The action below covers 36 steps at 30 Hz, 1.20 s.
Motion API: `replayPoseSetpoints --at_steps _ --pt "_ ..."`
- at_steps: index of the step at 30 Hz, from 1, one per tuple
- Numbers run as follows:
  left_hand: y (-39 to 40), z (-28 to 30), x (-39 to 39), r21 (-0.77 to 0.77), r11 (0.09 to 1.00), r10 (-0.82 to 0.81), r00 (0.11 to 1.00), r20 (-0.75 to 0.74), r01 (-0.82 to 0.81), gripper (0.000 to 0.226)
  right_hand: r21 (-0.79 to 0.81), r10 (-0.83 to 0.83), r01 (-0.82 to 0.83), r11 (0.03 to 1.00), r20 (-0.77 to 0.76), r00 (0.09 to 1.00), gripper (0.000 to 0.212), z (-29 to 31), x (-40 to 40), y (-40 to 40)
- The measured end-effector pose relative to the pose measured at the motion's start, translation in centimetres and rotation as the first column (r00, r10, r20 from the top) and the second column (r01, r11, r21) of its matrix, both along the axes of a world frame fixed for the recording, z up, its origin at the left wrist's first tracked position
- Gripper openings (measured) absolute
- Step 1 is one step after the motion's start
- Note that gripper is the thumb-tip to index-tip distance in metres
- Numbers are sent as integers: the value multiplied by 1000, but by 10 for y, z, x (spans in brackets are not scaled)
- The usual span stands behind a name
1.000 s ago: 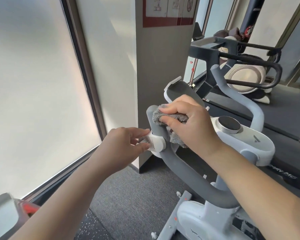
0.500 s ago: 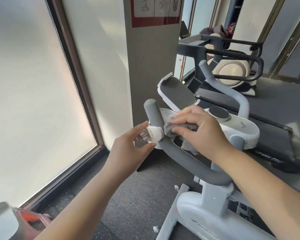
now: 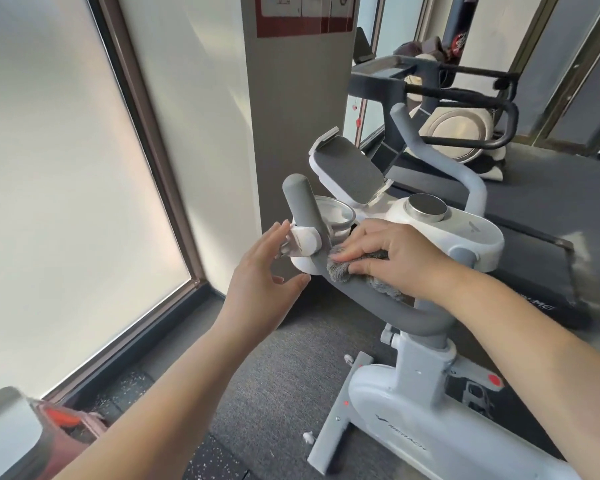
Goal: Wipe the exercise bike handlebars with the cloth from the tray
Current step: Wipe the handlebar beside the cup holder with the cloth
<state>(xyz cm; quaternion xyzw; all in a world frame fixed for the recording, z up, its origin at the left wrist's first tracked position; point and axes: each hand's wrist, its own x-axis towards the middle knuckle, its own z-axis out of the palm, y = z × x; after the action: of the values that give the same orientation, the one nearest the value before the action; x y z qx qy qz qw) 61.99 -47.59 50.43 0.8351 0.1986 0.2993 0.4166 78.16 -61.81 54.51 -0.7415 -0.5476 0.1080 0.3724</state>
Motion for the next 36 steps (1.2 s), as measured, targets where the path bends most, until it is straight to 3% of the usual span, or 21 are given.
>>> replayPoseSetpoints --at_steps 5,9,12,15,22,26,28,32,36 --pt "-6 -5 3 41 997 60 998 -15 -59 79 -104 122 -126 987 -43 992 27 9 15 -7" --pt "-18 -5 10 44 989 140 990 15 -141 77 116 14 -12 993 -11 1000 22 10 18 10" --pt "-25 -4 15 28 974 223 974 30 -223 68 177 48 -49 983 12 999 20 6 19 24" --pt "-33 -5 21 30 955 295 955 36 -296 65 79 185 -186 979 16 983 23 -1 31 20" --pt "-46 -17 29 7 937 349 937 -20 -349 90 -24 432 -435 900 -74 899 30 -11 61 -13" --pt "-50 -14 32 -9 928 372 926 -64 -374 94 -182 520 -528 830 -95 849 27 -2 76 -33" --pt "-51 -12 33 4 924 381 922 -70 -381 90 -141 493 -496 857 -58 868 25 2 77 -33" --pt "-51 -7 34 -8 914 403 912 -74 -405 74 119 341 -345 931 54 939 23 2 60 -11" --pt "-50 -4 34 -20 907 419 905 -69 -421 68 11 462 -468 884 137 876 25 -5 43 -3"
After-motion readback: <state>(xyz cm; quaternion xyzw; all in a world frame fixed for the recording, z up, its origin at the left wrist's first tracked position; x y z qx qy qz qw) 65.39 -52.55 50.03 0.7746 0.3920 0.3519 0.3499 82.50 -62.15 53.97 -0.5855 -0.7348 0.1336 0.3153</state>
